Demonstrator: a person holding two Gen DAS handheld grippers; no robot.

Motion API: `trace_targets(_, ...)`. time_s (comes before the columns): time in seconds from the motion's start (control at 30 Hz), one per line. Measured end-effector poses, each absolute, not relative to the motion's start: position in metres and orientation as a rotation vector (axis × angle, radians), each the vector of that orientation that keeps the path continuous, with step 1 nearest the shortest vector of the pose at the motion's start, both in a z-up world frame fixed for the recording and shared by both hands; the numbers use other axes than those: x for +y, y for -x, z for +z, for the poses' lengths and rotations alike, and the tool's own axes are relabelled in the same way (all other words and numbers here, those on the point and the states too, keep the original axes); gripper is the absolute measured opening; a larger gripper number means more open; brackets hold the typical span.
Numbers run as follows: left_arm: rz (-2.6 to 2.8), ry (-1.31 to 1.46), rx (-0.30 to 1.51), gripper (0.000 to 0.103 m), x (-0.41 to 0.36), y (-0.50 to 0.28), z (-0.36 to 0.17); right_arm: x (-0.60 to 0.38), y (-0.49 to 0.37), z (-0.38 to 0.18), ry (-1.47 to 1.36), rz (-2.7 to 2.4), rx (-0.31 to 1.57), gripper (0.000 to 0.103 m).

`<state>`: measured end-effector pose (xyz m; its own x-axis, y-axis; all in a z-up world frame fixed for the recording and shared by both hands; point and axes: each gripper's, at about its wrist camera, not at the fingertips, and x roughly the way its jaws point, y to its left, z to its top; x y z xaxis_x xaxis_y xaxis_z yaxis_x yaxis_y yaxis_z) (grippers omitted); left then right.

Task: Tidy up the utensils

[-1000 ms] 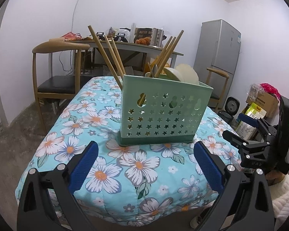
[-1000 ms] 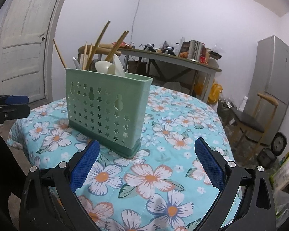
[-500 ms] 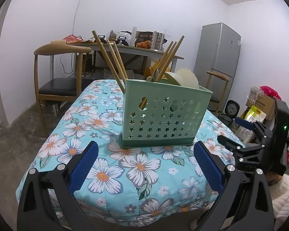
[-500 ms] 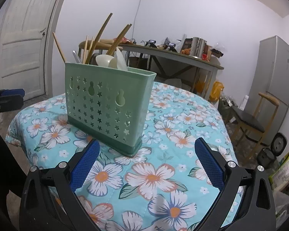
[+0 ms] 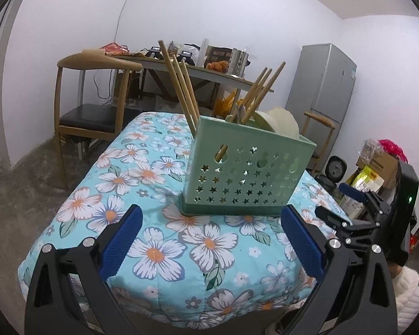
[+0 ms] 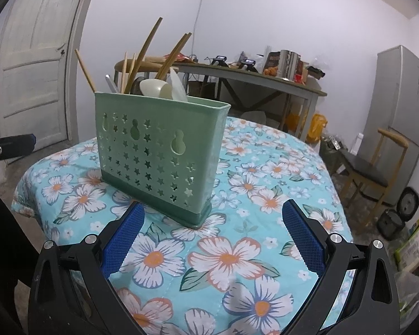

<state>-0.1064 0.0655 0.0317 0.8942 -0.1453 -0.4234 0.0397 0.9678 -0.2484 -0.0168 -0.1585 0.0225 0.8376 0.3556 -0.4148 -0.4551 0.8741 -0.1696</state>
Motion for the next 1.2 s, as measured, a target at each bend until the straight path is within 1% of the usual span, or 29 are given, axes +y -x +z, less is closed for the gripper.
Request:
trace_targets(0.77, -0.092, 0.271, 0.48, 0.097, 0.0708, 0.0995, 0.0272, -0.1609, 0.015, 0.0229, 0.21, 0.463, 0.41, 0.095)
trace_targets(1.2, -0.092, 0.266, 0.48, 0.097, 0.0676, 0.0987, 0.0272, -0.1573, 0.0172, 0.0209, 0.231, 0.473, 0.418, 0.095)
